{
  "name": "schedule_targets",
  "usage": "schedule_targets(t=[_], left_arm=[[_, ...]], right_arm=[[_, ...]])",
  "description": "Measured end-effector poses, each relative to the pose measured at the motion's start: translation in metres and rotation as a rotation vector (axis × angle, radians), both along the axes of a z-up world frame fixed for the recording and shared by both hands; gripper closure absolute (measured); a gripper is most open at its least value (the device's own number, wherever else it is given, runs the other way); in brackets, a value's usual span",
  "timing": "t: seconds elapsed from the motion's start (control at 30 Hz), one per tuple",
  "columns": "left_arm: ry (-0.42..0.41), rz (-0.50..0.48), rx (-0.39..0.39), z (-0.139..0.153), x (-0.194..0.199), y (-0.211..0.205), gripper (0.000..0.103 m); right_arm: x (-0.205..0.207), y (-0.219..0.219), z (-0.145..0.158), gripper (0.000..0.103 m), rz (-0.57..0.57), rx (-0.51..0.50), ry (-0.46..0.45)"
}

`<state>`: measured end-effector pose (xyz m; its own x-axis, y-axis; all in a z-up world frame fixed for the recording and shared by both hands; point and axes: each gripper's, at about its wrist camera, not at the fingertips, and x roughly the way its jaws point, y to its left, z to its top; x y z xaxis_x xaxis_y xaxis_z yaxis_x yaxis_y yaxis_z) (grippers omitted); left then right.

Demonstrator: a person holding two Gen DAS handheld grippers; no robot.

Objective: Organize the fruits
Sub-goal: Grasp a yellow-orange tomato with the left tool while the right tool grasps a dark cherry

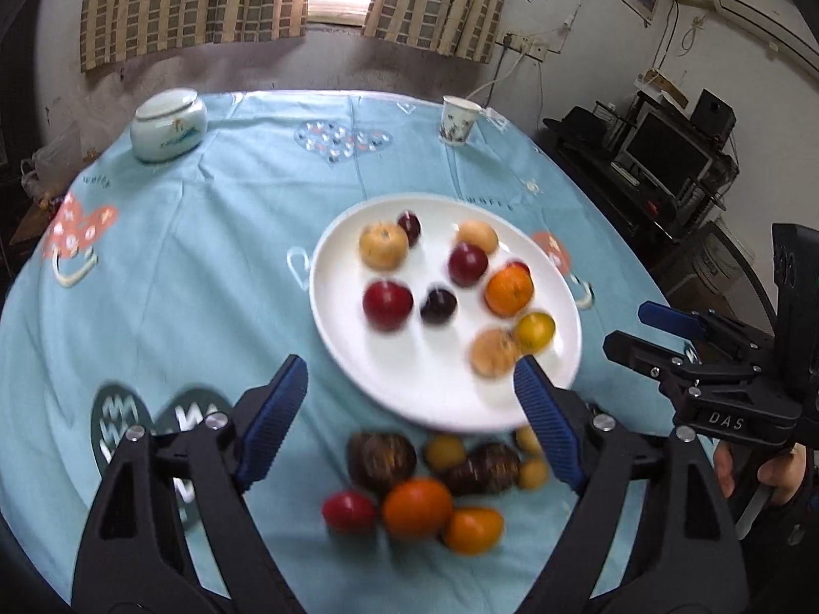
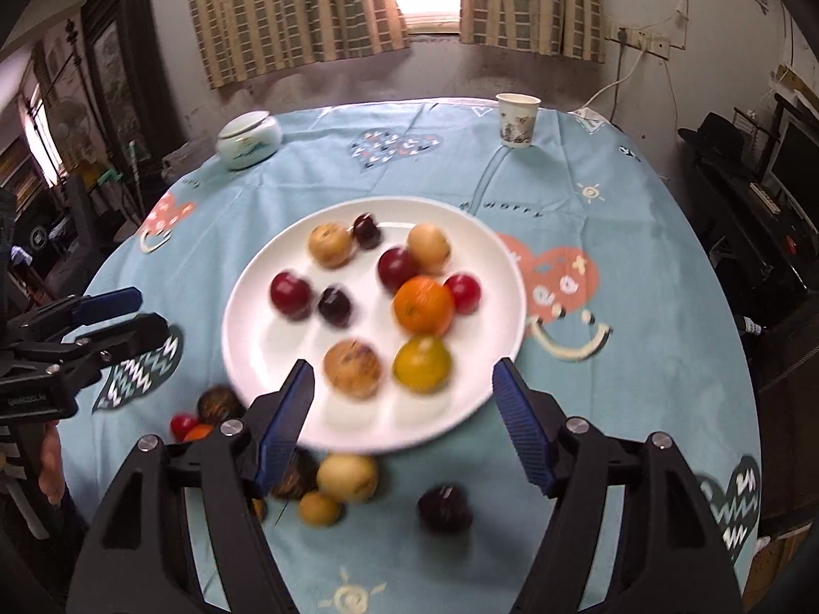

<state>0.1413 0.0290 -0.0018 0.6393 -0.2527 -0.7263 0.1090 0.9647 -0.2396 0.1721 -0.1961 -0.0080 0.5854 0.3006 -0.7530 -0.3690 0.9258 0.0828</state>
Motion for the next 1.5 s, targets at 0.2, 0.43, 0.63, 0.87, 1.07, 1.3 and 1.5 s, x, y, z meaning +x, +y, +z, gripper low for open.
schedule_targets(t=[0.2,0.43,0.63,0.87,1.07,1.3,1.5], left_arm=[[0.006,0.049,0.02,-0.027,-0.057,0.008,0.014],[0.045,0.072,-0.015,-0.048,-0.085,0.02,0.013],[0.025,0.063,0.022,-0.047,-0.096,0.012,0.013],[0.017,0.063,0.044,-0.048,-0.104,0.01,0.013],[0.032,0.057,0.047,-0.051,-0.104,0.009,0.013],[0.064,0.009,0.062,-0.059,-0.1,-0.009,0.013],[0.077,-0.034,0.075,-0.072,-0.089,-0.037,0.014]], right_arm=[[-0.053,-0.009,-0.018,0.011,-0.028,0.004,0.005],[-0.081,-0.033,-0.036,0.011,-0.136,0.073,0.07],[-0.09,-0.028,-0.042,0.011,-0.146,0.052,0.076],[-0.074,-0.026,-0.055,0.011,-0.188,-0.053,-0.008],[-0.032,-0.024,-0.078,0.037,-0.152,-0.087,0.036],[-0.024,-0.021,-0.085,0.071,-0.114,-0.053,0.085],[-0.066,-0.036,-0.061,0.07,-0.103,0.06,0.054]])
